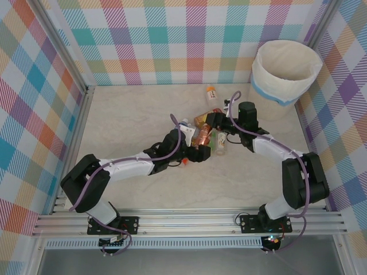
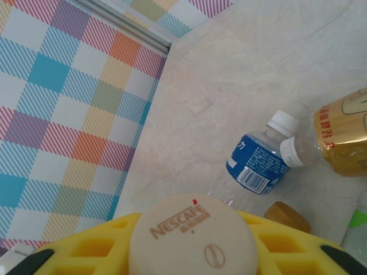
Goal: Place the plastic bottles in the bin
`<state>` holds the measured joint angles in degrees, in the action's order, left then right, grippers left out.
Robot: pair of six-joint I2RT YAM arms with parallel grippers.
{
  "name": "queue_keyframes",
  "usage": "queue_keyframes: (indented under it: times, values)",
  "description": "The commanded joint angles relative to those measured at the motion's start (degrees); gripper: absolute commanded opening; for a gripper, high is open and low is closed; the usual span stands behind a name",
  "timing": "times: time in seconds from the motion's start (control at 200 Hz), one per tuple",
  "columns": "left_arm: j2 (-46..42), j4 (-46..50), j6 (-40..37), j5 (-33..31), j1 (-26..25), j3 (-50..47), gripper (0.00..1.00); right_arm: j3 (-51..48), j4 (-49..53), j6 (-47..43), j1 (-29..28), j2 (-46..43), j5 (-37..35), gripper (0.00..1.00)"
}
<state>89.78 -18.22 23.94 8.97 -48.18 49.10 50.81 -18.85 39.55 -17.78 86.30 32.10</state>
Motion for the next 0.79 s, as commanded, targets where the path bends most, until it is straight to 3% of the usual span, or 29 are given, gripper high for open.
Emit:
queue_keyframes:
  times: [0.0, 0.09, 0.245, 0.585, 0.79]
  values:
    - [-3.64, -1.86, 1.71, -0.05, 1.05, -1.61, 0.93, 0.95, 0.72, -3.44, -0.26, -3.55, -3.74, 0.33]
    - [-5.96, -2.96, 1.94, -0.08, 1.68, -2.87, 1.00, 1.38, 1.93, -4.42, -0.15, -5.04, -6.09, 0.32]
    - [-11.24, -6.94, 1.15, -2.23, 2.48, -6.71, 1.00, 2.81, 3.48, -5.48, 0.88, -7.10, -9.14, 0.30]
    - [-19.17, -2.68, 0.22, -17.39, 3.70, -11.92, 1.00, 12.12, 9.96, -9.93, 2.88, -7.53, -17.39, 0.29]
    - [-24.28, 2.70, 4.27, -26.57, 4.06, -15.30, 1.00, 19.76, 10.57, -9.94, 5.59, -3.92, -21.19, 0.29]
